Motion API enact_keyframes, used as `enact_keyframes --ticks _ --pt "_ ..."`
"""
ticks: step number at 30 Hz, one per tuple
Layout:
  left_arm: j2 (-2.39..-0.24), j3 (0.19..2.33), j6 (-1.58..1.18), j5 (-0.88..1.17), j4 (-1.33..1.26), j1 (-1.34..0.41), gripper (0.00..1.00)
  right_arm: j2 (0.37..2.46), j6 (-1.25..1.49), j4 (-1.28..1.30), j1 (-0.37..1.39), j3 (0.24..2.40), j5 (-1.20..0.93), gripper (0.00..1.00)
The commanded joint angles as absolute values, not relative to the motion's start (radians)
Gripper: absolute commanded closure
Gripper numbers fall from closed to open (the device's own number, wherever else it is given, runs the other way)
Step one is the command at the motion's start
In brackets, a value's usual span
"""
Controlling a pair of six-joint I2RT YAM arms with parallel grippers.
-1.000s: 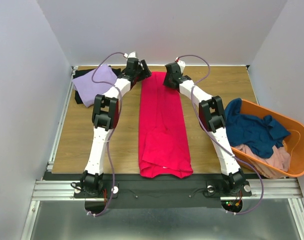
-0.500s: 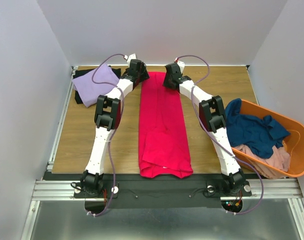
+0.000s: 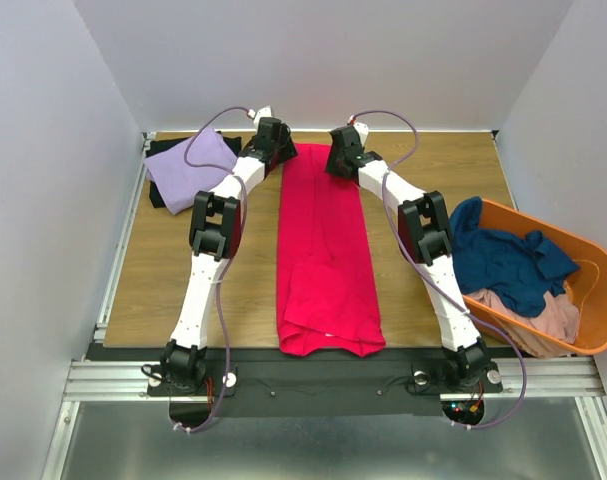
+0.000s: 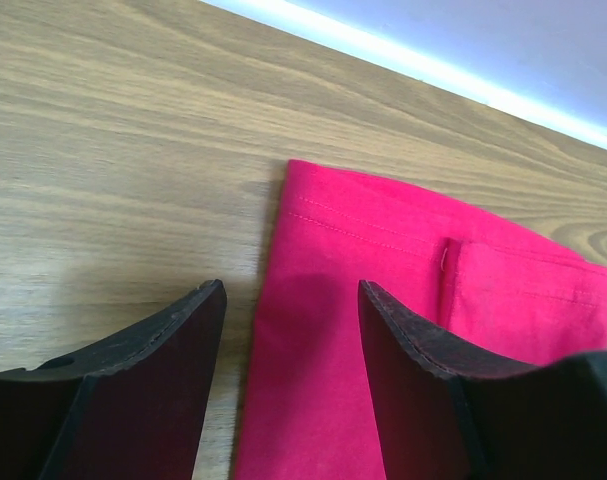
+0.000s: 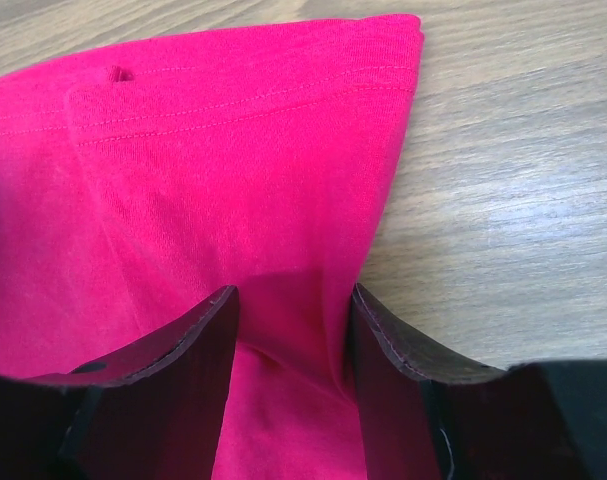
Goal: Fold and stack the t-shirts
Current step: Fold the tshirt
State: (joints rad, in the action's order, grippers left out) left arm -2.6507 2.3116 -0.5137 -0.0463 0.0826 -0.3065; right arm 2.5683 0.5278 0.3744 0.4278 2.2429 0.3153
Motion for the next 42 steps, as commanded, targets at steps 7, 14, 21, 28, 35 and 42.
enact_keyframes --ticks 7,14,21,28,35,42 --pt "-2.683 2.376 -0.549 -0.005 0.095 -0.311 0.48 2.503 0.526 0.360 0.437 2.243 0.313 0.47" --pt "-2.695 2.375 -0.575 0.044 0.091 -0.304 0.91 2.484 0.531 0.359 0.437 2.206 0.340 0.72" --pt "-2.677 2.344 -0.580 0.055 0.077 -0.298 1.00 2.453 0.514 0.360 0.436 2.172 0.422 0.96" --pt "-2.600 2.275 -0.572 0.077 0.006 -0.275 1.00 2.416 0.483 0.359 0.434 2.146 0.483 1.00" --pt "-2.530 2.192 -0.565 0.192 -0.129 -0.268 1.00 2.372 0.439 0.359 0.433 2.132 0.460 1.00" --pt "-2.470 2.115 -0.575 0.261 -0.196 -0.268 1.00 2.344 0.400 0.359 0.433 2.077 0.388 1.00"
